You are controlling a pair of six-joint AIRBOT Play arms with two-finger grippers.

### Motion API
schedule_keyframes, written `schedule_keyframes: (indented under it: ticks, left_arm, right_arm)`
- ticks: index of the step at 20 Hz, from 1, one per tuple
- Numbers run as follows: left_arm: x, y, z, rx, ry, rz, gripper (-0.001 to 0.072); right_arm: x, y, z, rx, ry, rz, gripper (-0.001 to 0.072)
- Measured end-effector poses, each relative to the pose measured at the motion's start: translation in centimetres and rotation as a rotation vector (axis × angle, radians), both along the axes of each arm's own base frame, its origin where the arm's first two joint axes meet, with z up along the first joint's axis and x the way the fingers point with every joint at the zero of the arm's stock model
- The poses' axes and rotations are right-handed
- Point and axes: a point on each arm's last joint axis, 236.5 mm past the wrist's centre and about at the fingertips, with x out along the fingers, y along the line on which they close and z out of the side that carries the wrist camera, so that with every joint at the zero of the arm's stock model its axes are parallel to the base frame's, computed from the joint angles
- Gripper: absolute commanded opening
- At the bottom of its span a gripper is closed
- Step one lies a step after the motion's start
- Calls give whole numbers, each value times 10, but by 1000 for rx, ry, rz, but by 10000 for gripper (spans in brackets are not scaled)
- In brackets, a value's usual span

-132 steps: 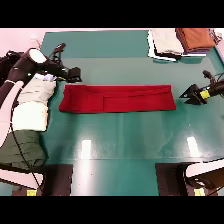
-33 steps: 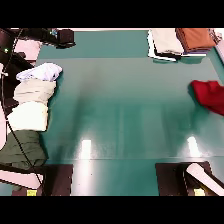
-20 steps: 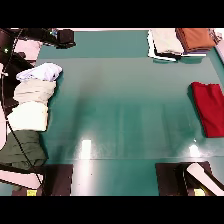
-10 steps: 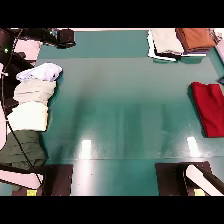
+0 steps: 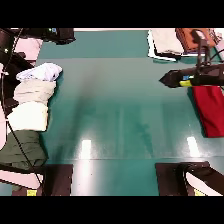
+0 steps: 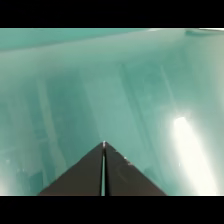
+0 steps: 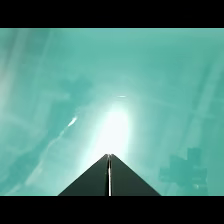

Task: Fold the shirts.

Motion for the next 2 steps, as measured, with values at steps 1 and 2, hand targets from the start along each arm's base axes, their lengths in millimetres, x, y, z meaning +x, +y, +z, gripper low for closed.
schedule_keyframes:
  ticks: [1,2]
  left_arm:
    - [2,0,2,-4,-11,4,25]
    - [4,0,5,-9,-24,9,25]
  right_arm:
    - [-4,10,0,1,-3,28,16]
    - [-7,19,1,3,-5,50,17]
